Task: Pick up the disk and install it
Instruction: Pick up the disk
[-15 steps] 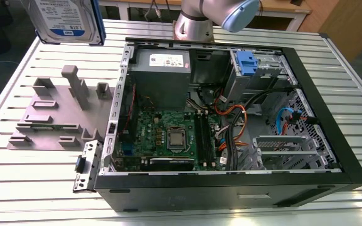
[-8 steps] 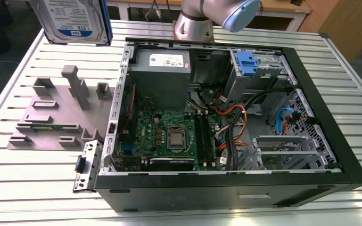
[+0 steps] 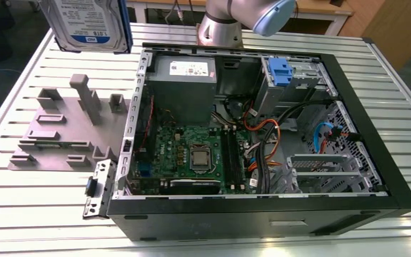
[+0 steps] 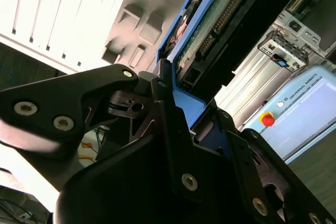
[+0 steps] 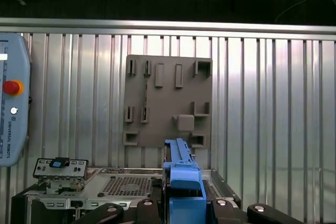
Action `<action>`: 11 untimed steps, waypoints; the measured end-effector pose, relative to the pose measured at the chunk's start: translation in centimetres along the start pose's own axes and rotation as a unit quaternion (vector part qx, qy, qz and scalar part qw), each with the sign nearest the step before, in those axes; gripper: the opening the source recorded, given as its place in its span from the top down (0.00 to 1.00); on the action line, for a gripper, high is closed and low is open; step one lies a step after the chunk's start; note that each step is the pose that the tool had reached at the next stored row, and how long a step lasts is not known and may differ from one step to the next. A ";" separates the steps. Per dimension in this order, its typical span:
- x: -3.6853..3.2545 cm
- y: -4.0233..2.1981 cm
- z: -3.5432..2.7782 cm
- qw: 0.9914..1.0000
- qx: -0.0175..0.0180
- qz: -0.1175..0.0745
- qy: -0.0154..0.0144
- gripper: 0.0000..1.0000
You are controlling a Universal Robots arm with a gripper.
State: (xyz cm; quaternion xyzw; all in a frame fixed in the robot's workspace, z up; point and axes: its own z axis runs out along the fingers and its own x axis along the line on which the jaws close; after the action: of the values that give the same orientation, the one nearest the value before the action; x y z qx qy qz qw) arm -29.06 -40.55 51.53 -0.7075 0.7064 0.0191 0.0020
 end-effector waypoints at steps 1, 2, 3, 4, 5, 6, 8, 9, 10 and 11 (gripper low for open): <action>0.06 -0.05 0.00 1.000 0.000 0.000 0.000 0.64; 0.12 -0.08 0.00 1.000 0.000 0.000 0.000 0.64; 0.20 -0.11 0.00 1.000 0.000 0.000 0.000 0.64; 0.28 -0.13 0.01 1.000 0.000 0.000 0.000 0.64; 0.34 -0.16 0.01 1.000 0.000 0.000 0.000 0.64; 0.39 -0.19 0.02 1.000 0.000 0.000 0.000 0.64; 0.47 -0.26 0.02 1.000 0.000 0.000 0.000 0.64; 0.50 -0.29 0.02 1.000 0.000 0.000 0.000 0.64; 0.53 -0.32 0.02 1.000 0.000 0.000 0.000 0.64; 0.55 -0.35 0.03 1.000 0.000 0.000 0.000 0.64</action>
State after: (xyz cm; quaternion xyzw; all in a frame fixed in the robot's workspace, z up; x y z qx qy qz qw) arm -28.71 -41.10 51.47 -0.7075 0.7064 0.0191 0.0020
